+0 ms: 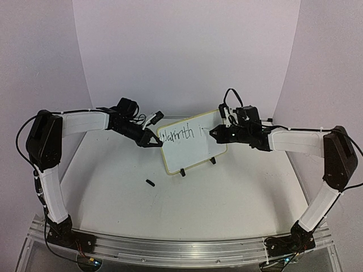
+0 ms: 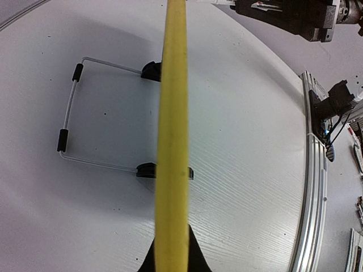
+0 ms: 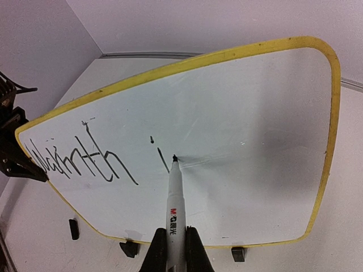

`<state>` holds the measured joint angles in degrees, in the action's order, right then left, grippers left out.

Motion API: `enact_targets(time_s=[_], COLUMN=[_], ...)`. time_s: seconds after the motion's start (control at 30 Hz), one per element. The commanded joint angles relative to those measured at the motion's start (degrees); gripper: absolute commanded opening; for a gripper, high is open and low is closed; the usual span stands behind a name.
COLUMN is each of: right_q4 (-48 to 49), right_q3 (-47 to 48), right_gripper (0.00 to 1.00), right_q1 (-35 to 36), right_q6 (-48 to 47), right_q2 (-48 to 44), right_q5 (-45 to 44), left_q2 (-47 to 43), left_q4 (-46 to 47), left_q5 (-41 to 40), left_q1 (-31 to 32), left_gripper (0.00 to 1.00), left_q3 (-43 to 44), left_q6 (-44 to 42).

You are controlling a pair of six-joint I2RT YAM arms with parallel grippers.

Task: Write a sentence on the whiteboard
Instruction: Write on the whiteboard with the whiteboard.

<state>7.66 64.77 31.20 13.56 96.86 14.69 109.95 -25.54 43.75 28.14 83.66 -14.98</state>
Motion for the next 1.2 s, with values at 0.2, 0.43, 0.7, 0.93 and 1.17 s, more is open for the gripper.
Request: enact_targets(time_s=[0.2,0.43,0.7,0.93,1.17], right_q4=[0.95,0.95,0.95,0.95,0.95], right_q3=[-2.57,-1.77,1.59,3.32,3.52], right_gripper=[0.00,0.00,0.00,0.00,0.00], right_q1=[-0.04,-0.07,-0.03,-0.06,-0.08], right_q6=[0.84,0.69,0.03,-0.57,-0.41], right_q2=[-0.09,-0.61,-1.14,-0.55,0.59], right_q5=[-0.98,-0.96,-0.87,-1.20,-1.79], left_q2=[3.46,3.49,3.60,3.74,3.83], left_q4=[-7.07,-7.08,-7.17,-7.19,-7.25], left_q5=[-2.81,-2.88,-2.92,-2.92,-2.96], left_q1=[2.58,2.62,2.71,2.71,2.71], left_gripper=[0.00,0.00,0.00,0.00,0.00], left_q3=[-0.39,-0.34,-0.34,-0.34,-0.27], left_q6=[-0.86,-0.85,-0.90,-0.88,-0.94])
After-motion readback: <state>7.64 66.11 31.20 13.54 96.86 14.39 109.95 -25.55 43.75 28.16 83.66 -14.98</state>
